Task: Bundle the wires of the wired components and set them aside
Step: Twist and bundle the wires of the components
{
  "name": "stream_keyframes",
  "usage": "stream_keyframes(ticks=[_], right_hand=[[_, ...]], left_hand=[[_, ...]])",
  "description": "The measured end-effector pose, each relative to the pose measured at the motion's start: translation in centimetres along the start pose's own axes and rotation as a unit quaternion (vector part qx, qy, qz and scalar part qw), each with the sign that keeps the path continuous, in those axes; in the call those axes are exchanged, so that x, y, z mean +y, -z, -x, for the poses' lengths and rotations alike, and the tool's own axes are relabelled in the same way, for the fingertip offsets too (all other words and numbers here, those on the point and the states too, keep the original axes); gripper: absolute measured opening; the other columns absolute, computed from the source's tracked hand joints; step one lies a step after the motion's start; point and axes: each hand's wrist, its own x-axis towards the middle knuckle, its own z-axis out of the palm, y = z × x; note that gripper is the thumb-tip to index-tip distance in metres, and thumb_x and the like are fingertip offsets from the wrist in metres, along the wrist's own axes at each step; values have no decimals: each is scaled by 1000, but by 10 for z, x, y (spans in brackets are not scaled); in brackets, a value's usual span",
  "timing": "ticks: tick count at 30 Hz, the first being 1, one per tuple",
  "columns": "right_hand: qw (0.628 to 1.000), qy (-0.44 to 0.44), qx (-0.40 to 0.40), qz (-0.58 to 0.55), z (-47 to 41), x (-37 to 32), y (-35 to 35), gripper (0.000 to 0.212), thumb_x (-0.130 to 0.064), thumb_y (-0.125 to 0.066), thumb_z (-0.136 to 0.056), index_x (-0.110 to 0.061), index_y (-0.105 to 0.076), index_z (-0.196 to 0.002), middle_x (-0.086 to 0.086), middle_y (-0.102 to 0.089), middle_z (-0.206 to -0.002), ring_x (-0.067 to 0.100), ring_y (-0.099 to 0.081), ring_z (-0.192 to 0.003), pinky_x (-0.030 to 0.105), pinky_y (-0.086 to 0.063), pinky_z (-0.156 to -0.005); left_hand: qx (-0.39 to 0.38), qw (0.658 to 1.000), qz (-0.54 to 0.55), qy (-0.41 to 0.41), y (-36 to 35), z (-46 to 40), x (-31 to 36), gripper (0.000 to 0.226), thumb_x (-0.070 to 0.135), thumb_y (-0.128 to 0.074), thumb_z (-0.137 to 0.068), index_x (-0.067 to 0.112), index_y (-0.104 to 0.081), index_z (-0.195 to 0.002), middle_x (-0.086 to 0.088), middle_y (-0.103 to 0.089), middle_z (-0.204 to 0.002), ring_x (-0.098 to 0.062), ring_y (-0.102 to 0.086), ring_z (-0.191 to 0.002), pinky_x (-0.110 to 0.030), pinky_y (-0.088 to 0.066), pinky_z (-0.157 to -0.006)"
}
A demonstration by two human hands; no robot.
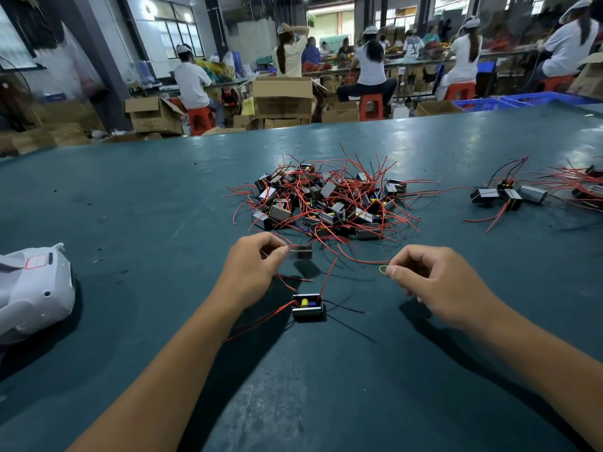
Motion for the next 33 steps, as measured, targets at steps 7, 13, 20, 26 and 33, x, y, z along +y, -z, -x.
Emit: stream_keyframes(ticks=[7,13,20,26,33], right_hand=[[990,97,104,4,7,-20,0,10,-25,-64,-94,-26,-69,-85,-12,-69,-81,5,-59,-65,15,-44,-59],[929,-165,-133,-302,11,-37,-2,57,-64,-56,-77,-13,-72,-95,20,-70,-78,27,-64,-60,28,-48,-48],[874,-163,-137,-436,8,-31,6,39,-15,-67,-79,-3,-63,-116,16,-69,-87,20,-67,-67,25,-56,-57],[889,-165,-68,-422,4,-29,13,46,-15,-75,-65,-3,-62,-108,20,-71,-102,30,-67,-96,26,-58,-77],[913,-136,-75,-377,4,-29,18,32,-20,-73,-72,1,-71,-96,22,-69,-97,23,-67,-85,23,-58,-72]], left_hand=[[19,974,197,-108,-3,27,51,9,14,-67,-95,18,-71,-88,7,-66,-72,-6,-54,-65,-16,-43,-62],[-148,941,246,-180,-24,55,70,5,15,-63,-96,15,-68,-94,4,-73,-75,-1,-55,-60,-13,-40,-59],[-198,938,236,-158,-29,60,72,6,15,-62,-97,16,-66,-94,1,-74,-76,1,-60,-63,-12,-42,-62],[-200,942,222,-154,-26,59,71,6,26,-63,-95,21,-67,-96,3,-74,-77,-26,-58,-63,-48,-45,-60],[-222,932,258,-126,-27,57,69,21,28,-55,-99,14,-70,-95,1,-73,-82,-6,-59,-66,-17,-45,-62]])
